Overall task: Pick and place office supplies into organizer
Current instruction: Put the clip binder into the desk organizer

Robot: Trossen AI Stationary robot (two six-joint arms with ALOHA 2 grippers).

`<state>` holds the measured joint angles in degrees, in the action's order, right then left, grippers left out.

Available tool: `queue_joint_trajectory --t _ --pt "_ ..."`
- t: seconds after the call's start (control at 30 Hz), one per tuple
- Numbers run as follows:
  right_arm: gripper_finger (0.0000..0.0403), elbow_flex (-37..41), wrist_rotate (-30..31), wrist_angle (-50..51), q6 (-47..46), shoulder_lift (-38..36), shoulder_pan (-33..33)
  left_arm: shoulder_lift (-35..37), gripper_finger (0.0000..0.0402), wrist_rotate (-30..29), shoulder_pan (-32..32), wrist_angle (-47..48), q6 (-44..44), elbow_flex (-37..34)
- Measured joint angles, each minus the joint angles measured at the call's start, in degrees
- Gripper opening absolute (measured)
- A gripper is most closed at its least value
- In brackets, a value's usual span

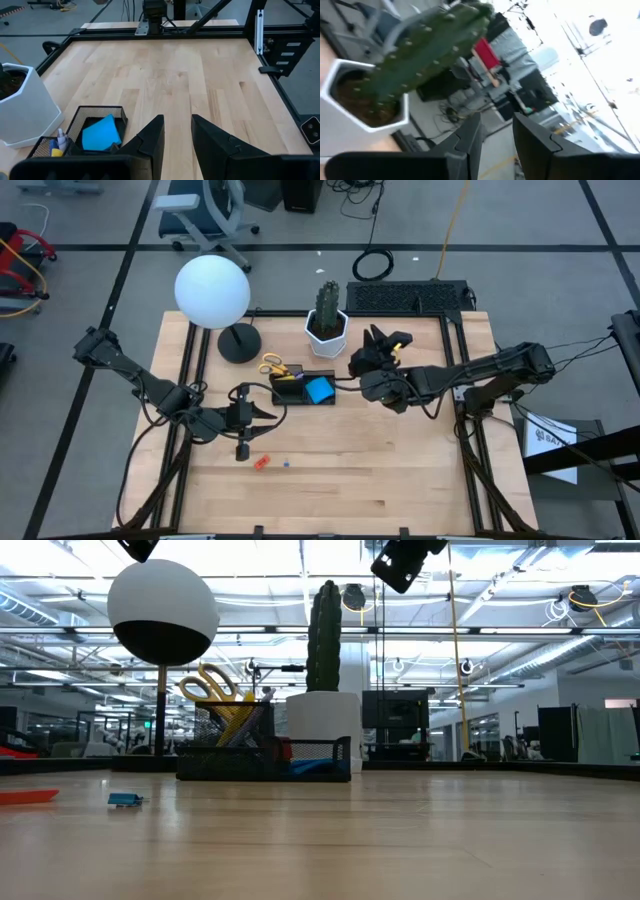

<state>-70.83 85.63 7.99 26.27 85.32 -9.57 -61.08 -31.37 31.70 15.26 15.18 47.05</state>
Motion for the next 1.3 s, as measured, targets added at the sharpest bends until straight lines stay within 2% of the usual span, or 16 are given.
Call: queue_joint_trajectory --t 0.23,0.57,0.87,0.97,1.23,1.3 --pt "0.01 0.0 -11.25 0.03 -0.03 0.02 0.09 0.01 0.0104 0.04 -0.01 -0.03 0.0 0.0" --pt "0.01 0.0 -36.79 -0.2 0.87 0.02 0.17 0.02 0.0104 1.82 -0.02 -0.06 0.35 0.0" --pt "0.01 0.0 -49.49 -0.29 2.94 0.02 0.2 0.02 0.0104 3.38 0.0 -0.06 0.0 0.0" --pt "0.01 0.0 -52.63 -0.27 2.94 0.02 0.2 0.0 0.0104 3.38 0.0 -0.06 0.3 0.0" --pt "0.01 0.0 -54.49 -0.48 2.18 0.02 0.53 0.02 0.0104 3.38 0.0 -0.06 0.46 0.0" --pt "0.01 0.0 -51.95 -1.96 1.35 0.1 0.58 0.01 0.0104 3.28 0.0 -0.06 0.46 0.0"
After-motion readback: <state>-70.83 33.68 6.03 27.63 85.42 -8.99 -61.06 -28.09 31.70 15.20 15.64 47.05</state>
